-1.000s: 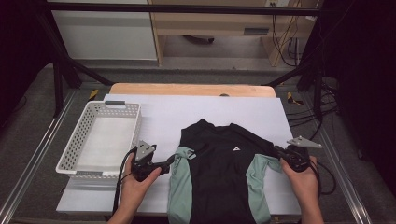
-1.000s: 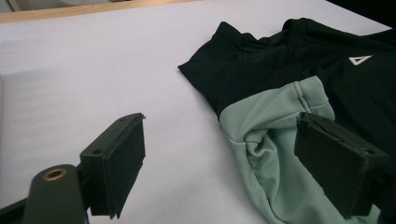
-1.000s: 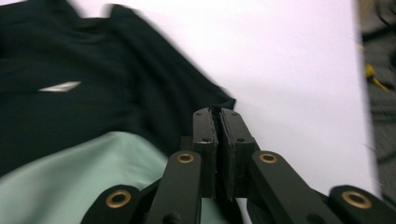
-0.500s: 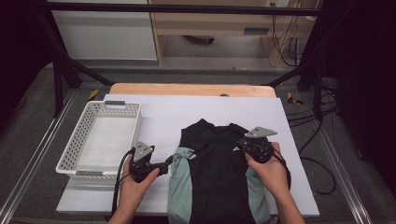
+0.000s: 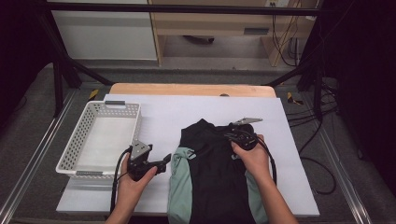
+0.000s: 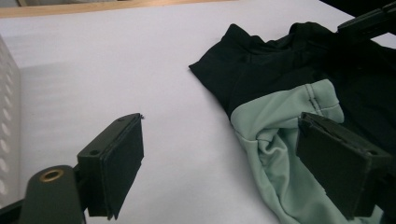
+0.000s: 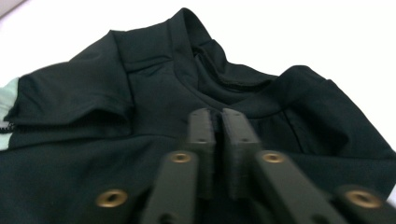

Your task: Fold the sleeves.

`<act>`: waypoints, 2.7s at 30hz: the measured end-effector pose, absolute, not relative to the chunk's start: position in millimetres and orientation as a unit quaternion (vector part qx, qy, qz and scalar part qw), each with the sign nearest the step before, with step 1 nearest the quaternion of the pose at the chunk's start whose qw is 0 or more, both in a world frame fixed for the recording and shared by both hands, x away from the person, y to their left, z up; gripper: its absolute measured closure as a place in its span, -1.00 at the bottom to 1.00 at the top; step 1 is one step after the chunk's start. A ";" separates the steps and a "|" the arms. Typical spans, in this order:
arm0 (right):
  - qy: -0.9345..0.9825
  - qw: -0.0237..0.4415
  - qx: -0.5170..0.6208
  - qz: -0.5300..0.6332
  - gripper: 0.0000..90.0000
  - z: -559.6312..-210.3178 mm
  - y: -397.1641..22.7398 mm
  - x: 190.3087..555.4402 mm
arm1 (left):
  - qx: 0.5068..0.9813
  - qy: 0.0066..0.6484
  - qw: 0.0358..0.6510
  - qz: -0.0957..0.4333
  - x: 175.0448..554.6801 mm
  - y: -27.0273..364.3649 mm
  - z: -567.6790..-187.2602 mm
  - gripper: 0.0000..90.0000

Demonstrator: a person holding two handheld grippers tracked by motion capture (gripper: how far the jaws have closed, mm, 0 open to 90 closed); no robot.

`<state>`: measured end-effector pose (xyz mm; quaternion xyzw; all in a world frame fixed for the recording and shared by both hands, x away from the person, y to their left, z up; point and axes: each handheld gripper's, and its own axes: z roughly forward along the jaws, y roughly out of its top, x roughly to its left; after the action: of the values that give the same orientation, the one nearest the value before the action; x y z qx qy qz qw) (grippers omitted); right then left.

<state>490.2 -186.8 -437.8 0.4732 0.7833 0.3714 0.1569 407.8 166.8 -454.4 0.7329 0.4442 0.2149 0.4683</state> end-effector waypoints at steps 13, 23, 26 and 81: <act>0.789 0.200 0.432 0.388 0.14 -409.8 -206.4 452.5 | 0.734 0.443 0.466 0.216 407.7 166.2 -454.4 -0.66; 0.807 0.192 0.420 0.368 0.17 -416.5 -222.5 424.6 | 0.737 0.442 0.465 0.214 406.7 163.3 -455.5 -0.66; 0.812 0.184 0.420 0.361 0.24 -424.6 -223.7 417.3 | 0.737 0.442 0.465 0.214 406.5 162.7 -455.9 -0.66; 0.763 0.216 0.443 0.419 -0.54 -431.0 -210.5 414.3 | 0.752 0.423 0.465 0.199 404.6 149.7 -459.2 -0.68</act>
<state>414.3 -210.5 -431.0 0.4431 0.7628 0.4186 0.2160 404.6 149.7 -459.2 0.7516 0.4231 0.1988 0.4654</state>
